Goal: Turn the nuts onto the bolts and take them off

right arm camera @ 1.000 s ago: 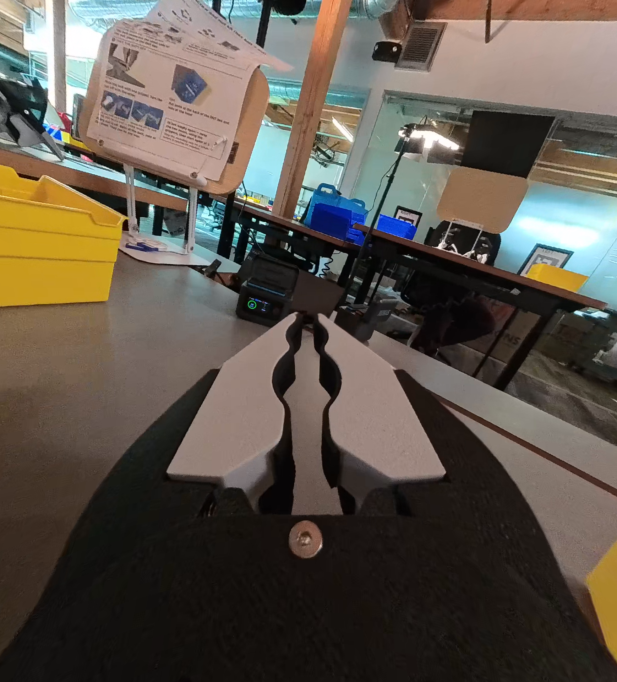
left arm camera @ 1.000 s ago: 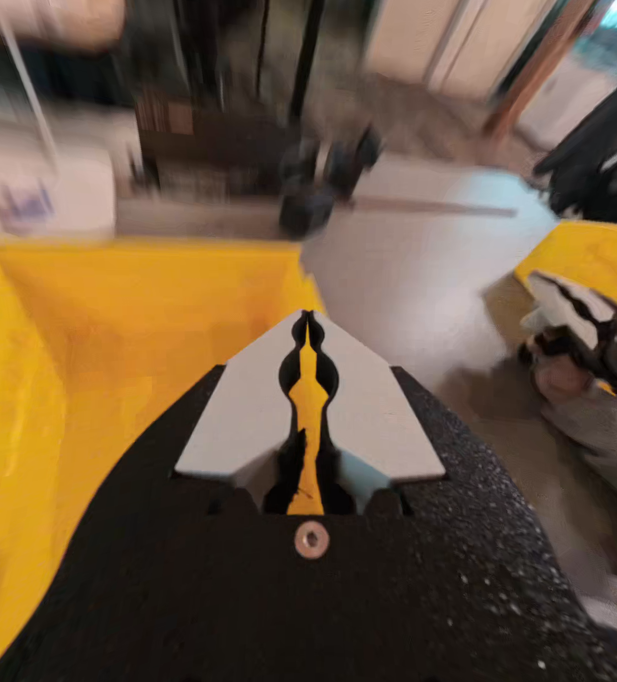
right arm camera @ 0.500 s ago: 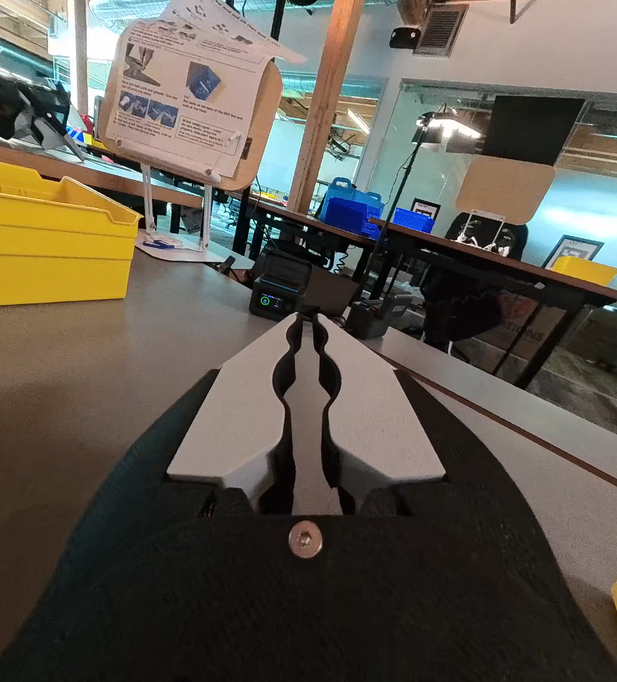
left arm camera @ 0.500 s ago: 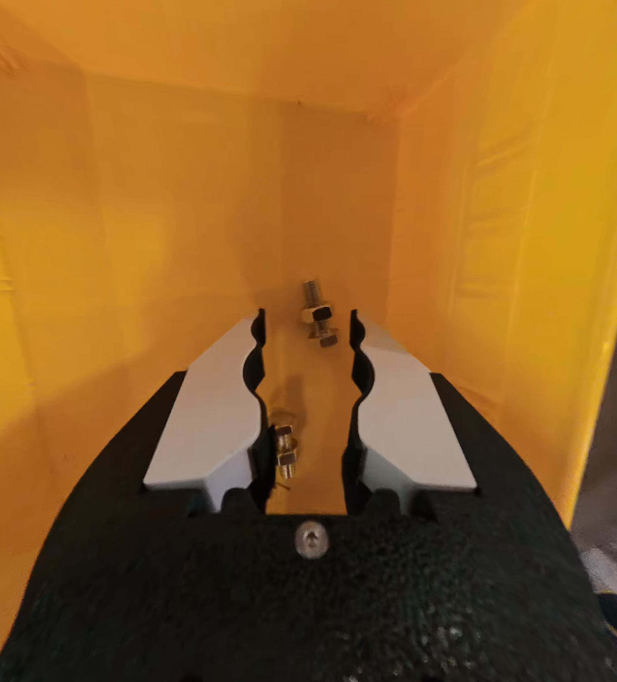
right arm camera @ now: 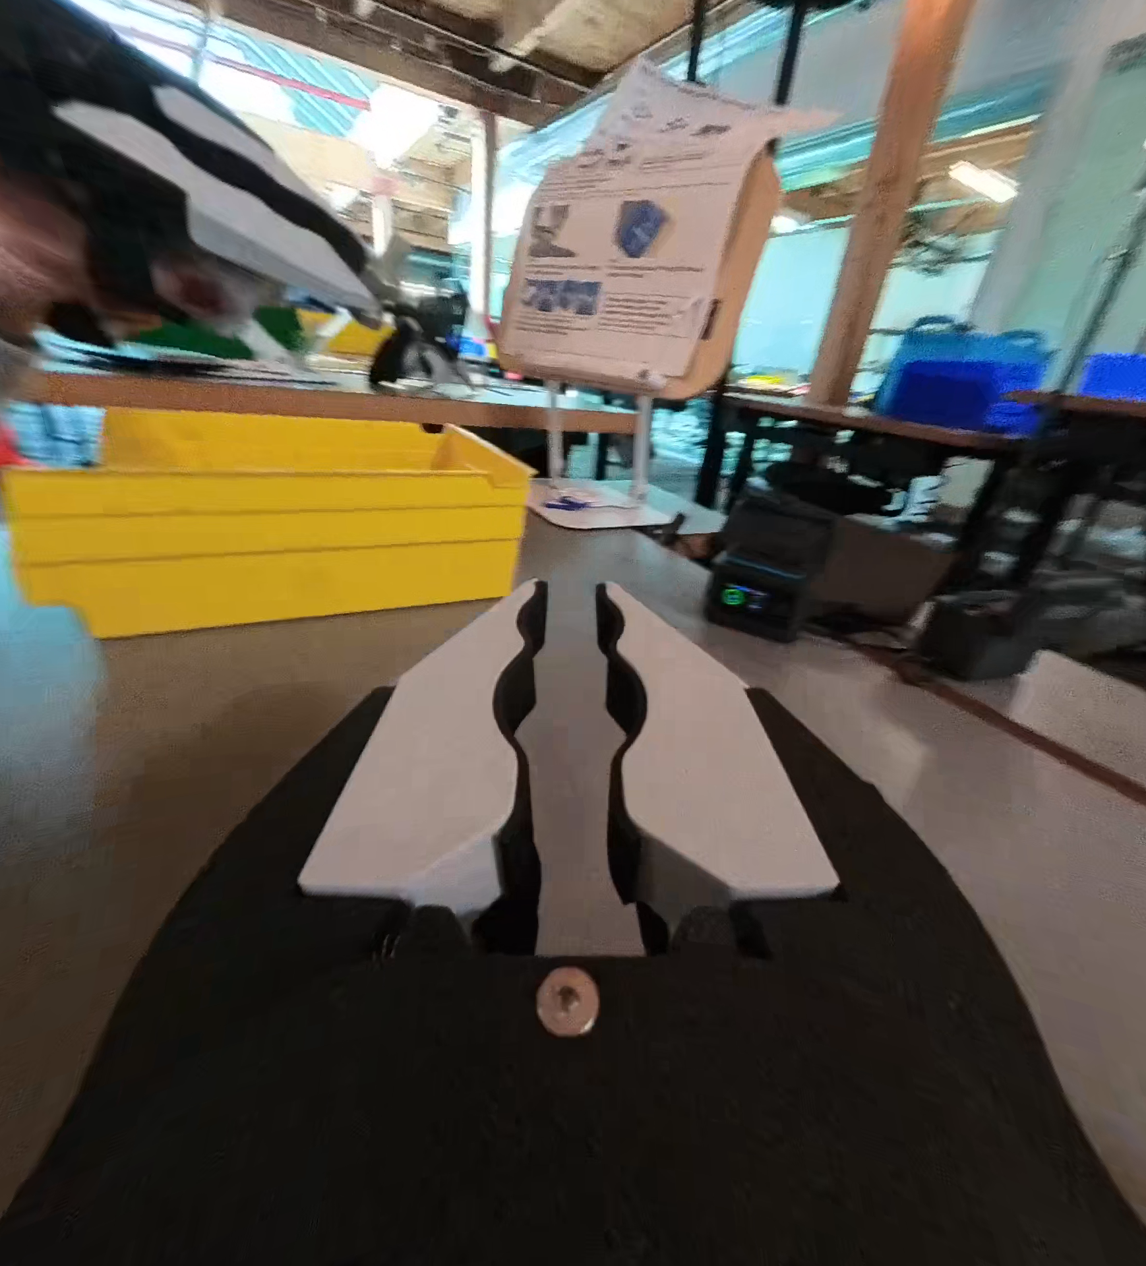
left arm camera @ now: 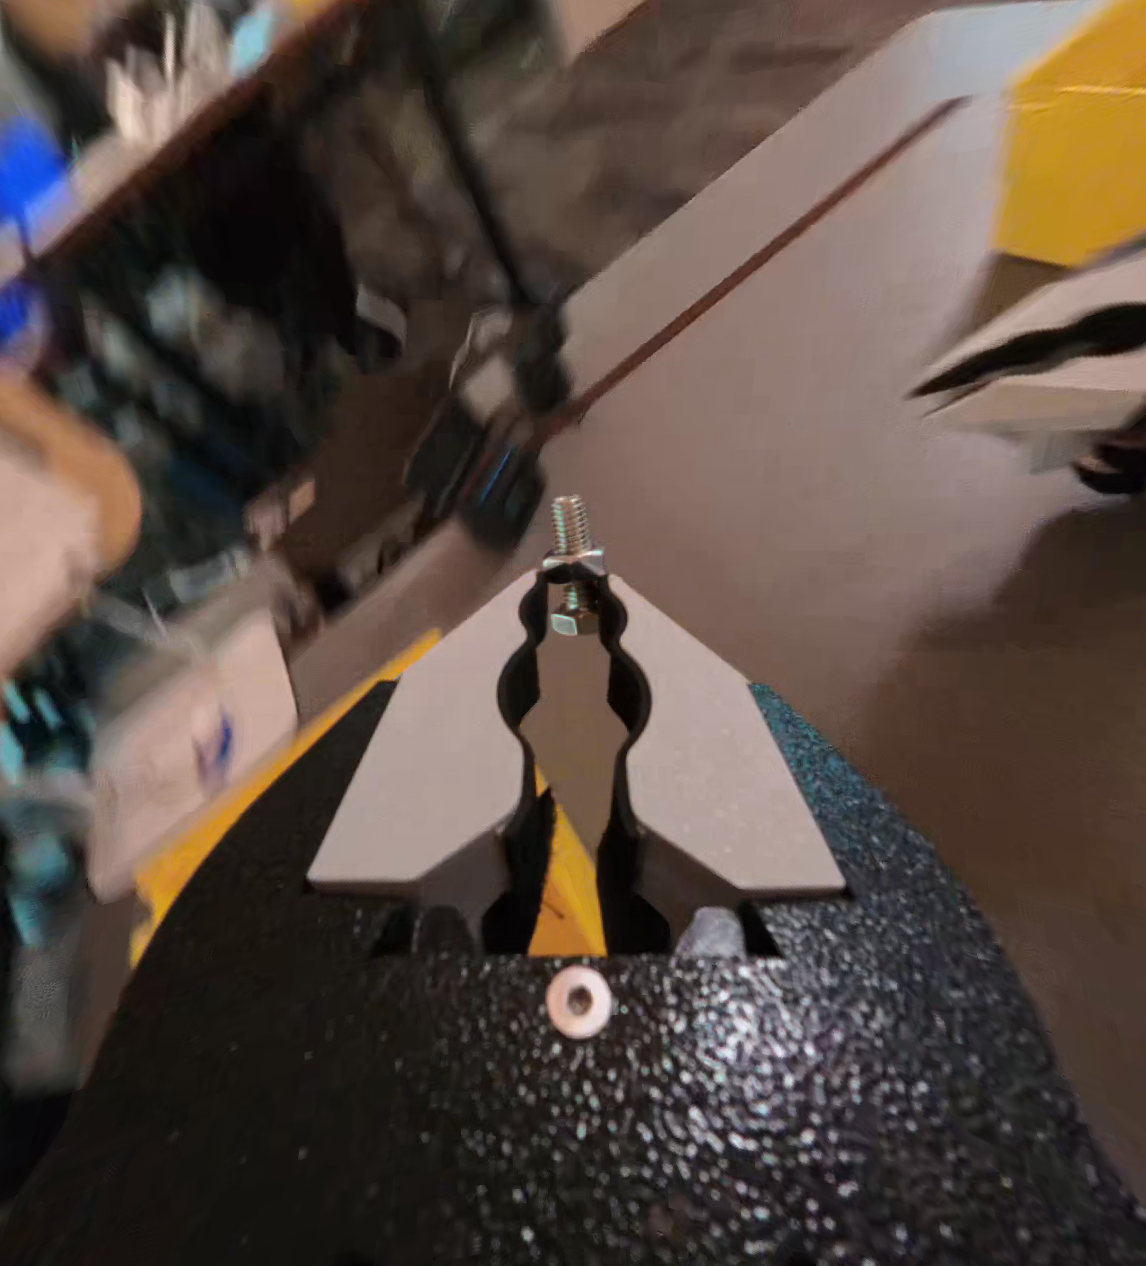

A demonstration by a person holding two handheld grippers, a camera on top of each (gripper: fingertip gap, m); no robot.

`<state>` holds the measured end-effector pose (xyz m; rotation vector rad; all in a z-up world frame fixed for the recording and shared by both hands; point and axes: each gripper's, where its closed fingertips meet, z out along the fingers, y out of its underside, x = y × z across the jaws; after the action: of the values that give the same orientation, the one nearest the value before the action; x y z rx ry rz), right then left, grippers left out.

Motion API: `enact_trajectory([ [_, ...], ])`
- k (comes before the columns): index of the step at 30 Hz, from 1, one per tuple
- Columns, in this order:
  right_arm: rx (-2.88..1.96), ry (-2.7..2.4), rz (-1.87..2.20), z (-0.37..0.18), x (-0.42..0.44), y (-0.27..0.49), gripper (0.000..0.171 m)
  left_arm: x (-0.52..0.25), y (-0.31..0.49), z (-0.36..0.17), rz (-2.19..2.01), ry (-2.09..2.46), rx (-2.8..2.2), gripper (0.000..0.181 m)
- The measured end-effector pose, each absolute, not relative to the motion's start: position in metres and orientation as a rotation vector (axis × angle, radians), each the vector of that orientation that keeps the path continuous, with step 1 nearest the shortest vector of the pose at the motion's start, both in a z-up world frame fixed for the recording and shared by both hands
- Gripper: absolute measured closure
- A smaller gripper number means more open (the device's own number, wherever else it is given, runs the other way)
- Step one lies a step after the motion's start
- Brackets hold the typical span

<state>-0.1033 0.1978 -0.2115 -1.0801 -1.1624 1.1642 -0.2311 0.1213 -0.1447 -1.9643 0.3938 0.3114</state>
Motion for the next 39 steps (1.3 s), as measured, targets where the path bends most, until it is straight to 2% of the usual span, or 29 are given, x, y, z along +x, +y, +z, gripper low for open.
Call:
enact_trajectory([
  [1, -1.101, -1.196, 1.287, -0.209, -0.103, 0.186, 0.155, -0.204, 0.127, -0.144, 0.380, 0.559, -1.892, 0.169],
  [3, -1.150, -1.216, 1.527, -0.199, -0.099, 0.168, 0.143, -0.170, 0.139, -0.152, 0.671, 0.806, -1.723, 0.169],
  [6, -1.209, -1.239, 1.660, -0.187, -0.094, 0.157, 0.139, -0.134, 0.151, -0.184, 0.979, 1.053, -1.571, 0.168],
  [11, -1.308, -1.449, 1.409, -0.217, -0.098, 0.157, 0.149, -0.098, 0.160, -0.231, 0.861, 1.095, -1.573, 0.169],
  [13, -1.336, -1.492, 1.375, -0.227, -0.099, 0.158, 0.156, -0.096, 0.161, -0.237, 0.857, 1.096, -1.568, 0.169],
  [21, -1.376, -1.535, 1.346, -0.235, -0.097, 0.156, 0.158, -0.095, 0.163, -0.246, 0.841, 1.111, -1.567, 0.169],
  [27, -1.364, -1.557, 1.380, -0.237, -0.091, 0.155, 0.163, -0.088, 0.162, -0.253, 0.672, 1.042, -1.599, 0.169],
  [28, -1.349, -1.542, 1.389, -0.234, -0.091, 0.154, 0.171, -0.087, 0.162, -0.258, 0.685, 1.068, -1.606, 0.169],
  [30, -1.383, -1.535, 1.340, -0.236, -0.088, 0.160, 0.171, -0.092, 0.164, -0.263, 0.764, 1.089, -1.607, 0.169],
  [32, -1.395, -1.544, 1.351, -0.239, -0.087, 0.161, 0.152, -0.092, 0.164, -0.265, 0.736, 1.083, -1.613, 0.169],
  [35, -1.447, -1.573, 1.384, -0.245, -0.088, 0.158, 0.138, -0.094, 0.164, -0.260, 0.745, 1.062, -1.603, 0.169],
  [37, -1.445, -1.594, 1.393, -0.248, -0.089, 0.155, 0.144, -0.094, 0.164, -0.259, 0.743, 1.062, -1.601, 0.169],
  [39, -1.416, -1.572, 1.384, -0.246, -0.091, 0.156, 0.163, -0.093, 0.164, -0.257, 0.750, 1.067, -1.591, 0.169],
])
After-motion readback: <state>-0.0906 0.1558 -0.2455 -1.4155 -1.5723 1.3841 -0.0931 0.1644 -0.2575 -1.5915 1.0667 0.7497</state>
